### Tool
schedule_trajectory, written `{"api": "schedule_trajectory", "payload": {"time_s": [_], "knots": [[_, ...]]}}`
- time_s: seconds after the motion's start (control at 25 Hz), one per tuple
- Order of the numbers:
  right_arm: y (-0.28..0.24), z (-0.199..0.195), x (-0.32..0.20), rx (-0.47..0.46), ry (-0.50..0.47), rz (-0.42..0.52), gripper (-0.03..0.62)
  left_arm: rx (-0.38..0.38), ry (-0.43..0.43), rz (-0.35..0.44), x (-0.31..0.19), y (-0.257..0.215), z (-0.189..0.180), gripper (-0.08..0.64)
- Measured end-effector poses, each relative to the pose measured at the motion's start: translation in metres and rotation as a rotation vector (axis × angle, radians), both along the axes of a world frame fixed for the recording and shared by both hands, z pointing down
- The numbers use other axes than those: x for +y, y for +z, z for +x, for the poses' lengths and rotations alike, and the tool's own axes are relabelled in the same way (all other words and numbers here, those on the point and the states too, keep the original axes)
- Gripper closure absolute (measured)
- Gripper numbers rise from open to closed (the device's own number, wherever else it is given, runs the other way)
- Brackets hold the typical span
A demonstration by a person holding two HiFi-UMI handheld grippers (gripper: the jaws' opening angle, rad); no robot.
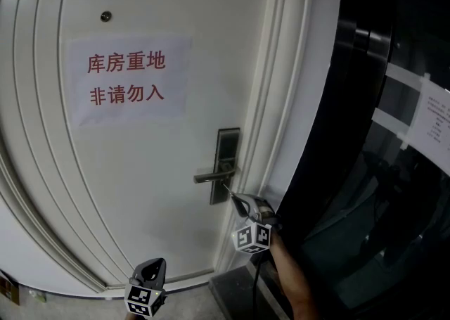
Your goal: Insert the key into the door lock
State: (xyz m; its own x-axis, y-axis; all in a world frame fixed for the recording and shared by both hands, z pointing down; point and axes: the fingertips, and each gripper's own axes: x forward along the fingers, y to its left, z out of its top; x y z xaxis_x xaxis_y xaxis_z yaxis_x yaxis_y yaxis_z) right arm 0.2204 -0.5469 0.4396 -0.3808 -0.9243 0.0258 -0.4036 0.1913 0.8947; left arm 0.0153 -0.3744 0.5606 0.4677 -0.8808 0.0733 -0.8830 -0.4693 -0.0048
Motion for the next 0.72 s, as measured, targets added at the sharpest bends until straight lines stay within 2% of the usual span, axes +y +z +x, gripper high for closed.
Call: {"api": "schedule_trajectory", "payload": {"time_s": [0.72], "knots": [[0.005,-0.005,-0.022,0.092,0.036,0.018,0.581,0.007,-0.008,-0.006,-0.012,0.003,-0.007,0.558]]}}
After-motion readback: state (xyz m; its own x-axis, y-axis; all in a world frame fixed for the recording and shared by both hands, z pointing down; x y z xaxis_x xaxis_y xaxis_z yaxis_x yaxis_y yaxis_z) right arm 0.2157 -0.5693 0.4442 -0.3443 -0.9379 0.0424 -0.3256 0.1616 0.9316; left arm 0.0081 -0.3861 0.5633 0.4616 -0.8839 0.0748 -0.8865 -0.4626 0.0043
